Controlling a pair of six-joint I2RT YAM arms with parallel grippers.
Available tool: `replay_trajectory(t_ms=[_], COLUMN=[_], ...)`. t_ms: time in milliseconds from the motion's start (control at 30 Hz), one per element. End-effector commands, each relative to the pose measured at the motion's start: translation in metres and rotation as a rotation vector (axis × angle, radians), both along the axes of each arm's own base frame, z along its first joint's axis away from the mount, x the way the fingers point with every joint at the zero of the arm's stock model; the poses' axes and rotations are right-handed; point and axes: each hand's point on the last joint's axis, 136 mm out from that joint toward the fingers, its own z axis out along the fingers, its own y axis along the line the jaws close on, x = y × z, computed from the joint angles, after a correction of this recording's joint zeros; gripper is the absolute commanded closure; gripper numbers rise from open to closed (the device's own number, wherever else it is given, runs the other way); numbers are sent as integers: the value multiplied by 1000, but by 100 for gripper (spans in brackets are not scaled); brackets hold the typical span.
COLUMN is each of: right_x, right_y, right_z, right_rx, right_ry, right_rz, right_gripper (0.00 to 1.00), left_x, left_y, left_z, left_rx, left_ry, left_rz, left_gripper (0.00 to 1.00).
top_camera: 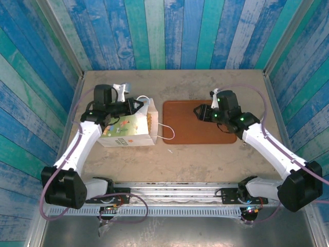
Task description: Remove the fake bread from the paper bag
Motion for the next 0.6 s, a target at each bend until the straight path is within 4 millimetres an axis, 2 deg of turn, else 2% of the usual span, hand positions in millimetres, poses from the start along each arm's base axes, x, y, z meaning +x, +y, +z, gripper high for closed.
replay_trajectory(t_ms=[0, 167, 333, 367, 567], right_x=[-1, 0, 1, 0, -5], right_y=[12, 6, -26, -26, 10], right_z=[-2, -12, -17, -15, 8], right_rx=[29, 7, -49, -30, 152], right_ry=[9, 38, 42, 35, -3], right_rz=[65, 40, -91, -80, 115], right_gripper=[38, 38, 38, 37, 39], left_x=[-8, -8, -6, -5, -3], left_y=[-4, -8, -9, -9, -13], left_z=[15, 13, 10, 10, 12], left_rx=[-23, -16, -5, -7, -9], left_ry=[-45, -33, -21, -23, -28], left_rz=[-22, -23, 2, 2, 4], left_gripper=[97, 98, 99, 99, 99])
